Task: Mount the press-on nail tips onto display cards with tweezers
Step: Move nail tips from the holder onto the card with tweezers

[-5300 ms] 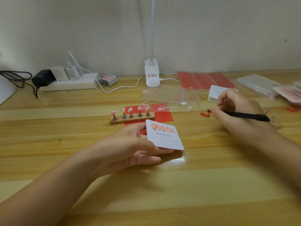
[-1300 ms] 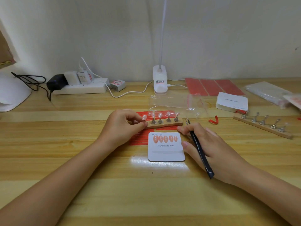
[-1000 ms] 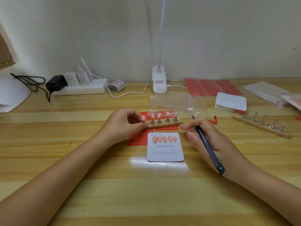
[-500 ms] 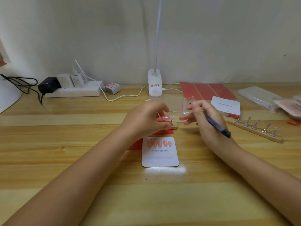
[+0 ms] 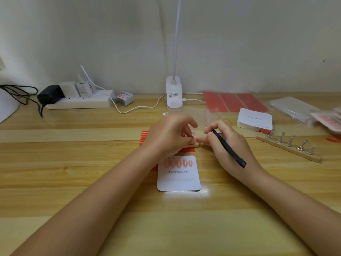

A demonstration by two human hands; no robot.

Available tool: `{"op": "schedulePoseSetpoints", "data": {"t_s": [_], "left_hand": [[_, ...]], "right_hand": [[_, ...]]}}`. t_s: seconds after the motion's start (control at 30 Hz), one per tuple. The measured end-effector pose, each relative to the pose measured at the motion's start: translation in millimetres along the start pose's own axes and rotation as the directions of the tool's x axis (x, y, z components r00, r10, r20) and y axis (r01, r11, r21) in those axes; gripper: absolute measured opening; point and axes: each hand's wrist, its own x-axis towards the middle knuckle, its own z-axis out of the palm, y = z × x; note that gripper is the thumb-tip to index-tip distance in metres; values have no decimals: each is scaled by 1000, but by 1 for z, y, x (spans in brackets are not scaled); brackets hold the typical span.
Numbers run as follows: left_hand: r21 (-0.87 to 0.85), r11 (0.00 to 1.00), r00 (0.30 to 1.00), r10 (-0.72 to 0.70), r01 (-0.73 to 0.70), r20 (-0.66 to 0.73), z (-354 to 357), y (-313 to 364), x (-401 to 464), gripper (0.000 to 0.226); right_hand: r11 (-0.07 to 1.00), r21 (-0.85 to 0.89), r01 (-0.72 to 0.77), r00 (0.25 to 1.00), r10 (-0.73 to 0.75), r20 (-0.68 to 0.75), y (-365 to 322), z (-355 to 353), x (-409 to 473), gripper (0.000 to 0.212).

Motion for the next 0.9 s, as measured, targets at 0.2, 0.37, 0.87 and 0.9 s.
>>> {"op": "schedulePoseSetpoints", "data": {"t_s": [0.2, 0.37, 0.87, 0.9], "left_hand": [[-10, 1000, 999, -23, 23, -22, 2, 0, -1, 30], [-24, 999, 999, -41, 41, -9, 1, 0, 0, 29], [-31, 999, 999, -37, 37, 9, 0, 3, 1, 31], [-32, 999, 999, -38, 38, 11, 0, 3, 0, 31]], "right_hand": [[992, 125, 6, 999, 0, -46, -7, -2, -1, 21], [961, 277, 20, 994, 11, -111, -14, -12, -4, 40], [963, 266, 51, 998, -40, -48, -7, -13, -6, 16], [965, 253, 61, 998, -55, -30, -6, -13, -6, 16]]}}
